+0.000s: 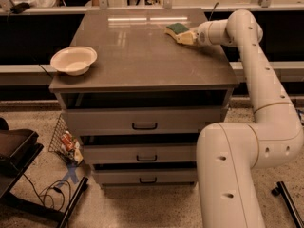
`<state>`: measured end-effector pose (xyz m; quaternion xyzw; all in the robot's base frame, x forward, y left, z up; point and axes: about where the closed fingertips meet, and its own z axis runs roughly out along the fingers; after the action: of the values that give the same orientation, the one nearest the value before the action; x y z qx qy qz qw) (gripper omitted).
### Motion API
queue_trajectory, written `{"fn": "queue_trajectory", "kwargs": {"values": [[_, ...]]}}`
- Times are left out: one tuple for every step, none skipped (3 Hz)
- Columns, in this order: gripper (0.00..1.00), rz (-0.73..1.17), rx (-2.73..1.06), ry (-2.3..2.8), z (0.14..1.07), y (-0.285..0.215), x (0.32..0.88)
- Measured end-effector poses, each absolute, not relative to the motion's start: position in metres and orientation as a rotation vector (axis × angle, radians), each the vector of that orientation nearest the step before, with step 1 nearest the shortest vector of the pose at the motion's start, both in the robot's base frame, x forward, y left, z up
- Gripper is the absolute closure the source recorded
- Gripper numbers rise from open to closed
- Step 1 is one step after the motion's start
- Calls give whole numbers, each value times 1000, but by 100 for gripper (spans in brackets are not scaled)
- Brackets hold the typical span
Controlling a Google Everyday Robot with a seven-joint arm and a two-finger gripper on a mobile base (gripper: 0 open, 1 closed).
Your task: Place sponge into paper bowl
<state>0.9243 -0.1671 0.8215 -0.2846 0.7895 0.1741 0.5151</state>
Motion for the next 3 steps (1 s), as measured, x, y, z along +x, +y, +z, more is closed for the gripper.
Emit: {"fn": "queue_trajectory", "kwargs": {"values": [[100, 418, -684, 1897, 822, -167, 924], [100, 418, -684, 1897, 822, -167, 924], [100, 418, -684, 1897, 823, -167, 924]]}}
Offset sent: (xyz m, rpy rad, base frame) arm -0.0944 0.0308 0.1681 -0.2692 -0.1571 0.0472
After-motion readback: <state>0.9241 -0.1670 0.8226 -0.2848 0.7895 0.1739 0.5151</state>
